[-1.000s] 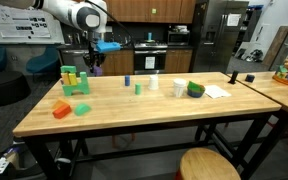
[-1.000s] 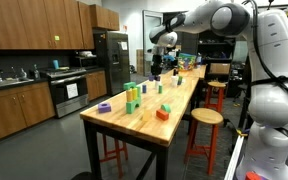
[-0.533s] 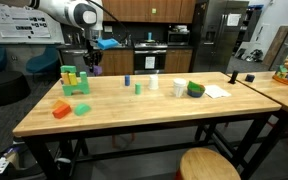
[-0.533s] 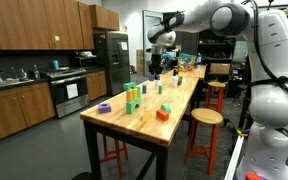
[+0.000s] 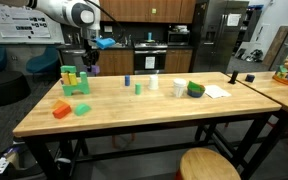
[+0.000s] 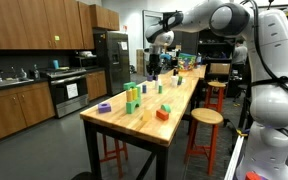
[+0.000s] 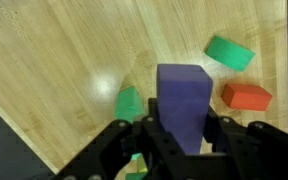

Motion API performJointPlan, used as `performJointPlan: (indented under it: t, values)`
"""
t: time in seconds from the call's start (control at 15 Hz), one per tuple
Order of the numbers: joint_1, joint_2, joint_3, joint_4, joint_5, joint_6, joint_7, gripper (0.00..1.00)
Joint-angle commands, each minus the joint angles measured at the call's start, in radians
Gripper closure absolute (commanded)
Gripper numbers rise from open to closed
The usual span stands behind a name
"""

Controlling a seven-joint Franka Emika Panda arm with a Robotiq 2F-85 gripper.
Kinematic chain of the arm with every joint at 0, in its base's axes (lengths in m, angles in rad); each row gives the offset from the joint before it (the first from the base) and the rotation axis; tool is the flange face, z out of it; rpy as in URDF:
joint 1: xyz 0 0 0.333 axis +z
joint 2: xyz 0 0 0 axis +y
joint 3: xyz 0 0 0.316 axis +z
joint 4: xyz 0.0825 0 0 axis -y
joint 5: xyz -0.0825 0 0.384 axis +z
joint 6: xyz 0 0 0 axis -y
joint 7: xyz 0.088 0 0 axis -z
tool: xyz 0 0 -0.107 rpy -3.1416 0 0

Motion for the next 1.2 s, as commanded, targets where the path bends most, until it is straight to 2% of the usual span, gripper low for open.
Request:
performJointPlan:
  t: [0.0,1.13]
  values:
    - [0.013,0.012,-0.002,0.023,-0.014,-0.013,-0.017,0.84]
    - [0.055,0.061,0.007,0.055,-0.052,0.01,0.004,0.84]
